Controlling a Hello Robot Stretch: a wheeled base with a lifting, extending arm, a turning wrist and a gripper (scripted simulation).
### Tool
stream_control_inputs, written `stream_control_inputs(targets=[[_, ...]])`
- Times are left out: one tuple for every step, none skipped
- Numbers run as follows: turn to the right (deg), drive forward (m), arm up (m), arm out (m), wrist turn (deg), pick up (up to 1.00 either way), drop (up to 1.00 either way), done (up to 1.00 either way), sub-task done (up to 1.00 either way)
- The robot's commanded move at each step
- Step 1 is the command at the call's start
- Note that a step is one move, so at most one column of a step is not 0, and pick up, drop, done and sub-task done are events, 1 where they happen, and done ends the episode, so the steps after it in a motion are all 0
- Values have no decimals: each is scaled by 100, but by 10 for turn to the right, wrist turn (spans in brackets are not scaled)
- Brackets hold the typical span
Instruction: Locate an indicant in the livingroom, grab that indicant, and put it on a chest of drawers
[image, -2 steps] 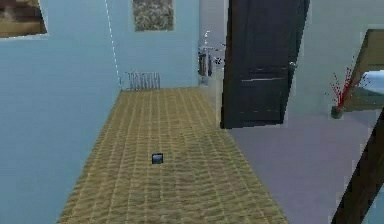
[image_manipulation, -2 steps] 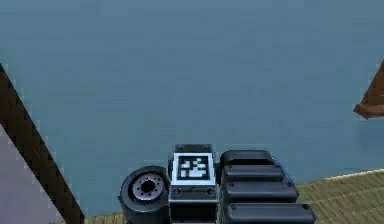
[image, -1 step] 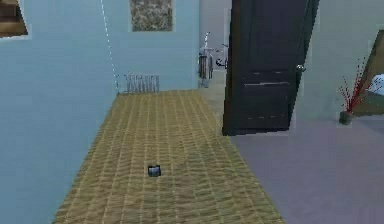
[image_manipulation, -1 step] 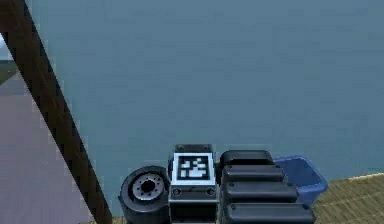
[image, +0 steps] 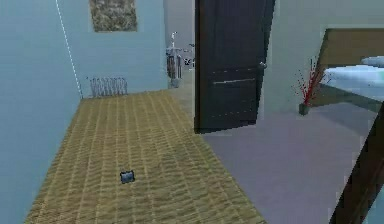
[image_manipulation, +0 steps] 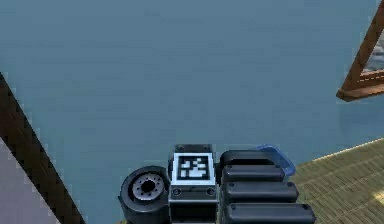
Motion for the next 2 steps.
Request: stream_control_inputs(targets=[[0, 80, 0, 0, 0, 0, 0, 0, 0], [450, 0, 0, 0, 0, 0, 0, 0, 0]])
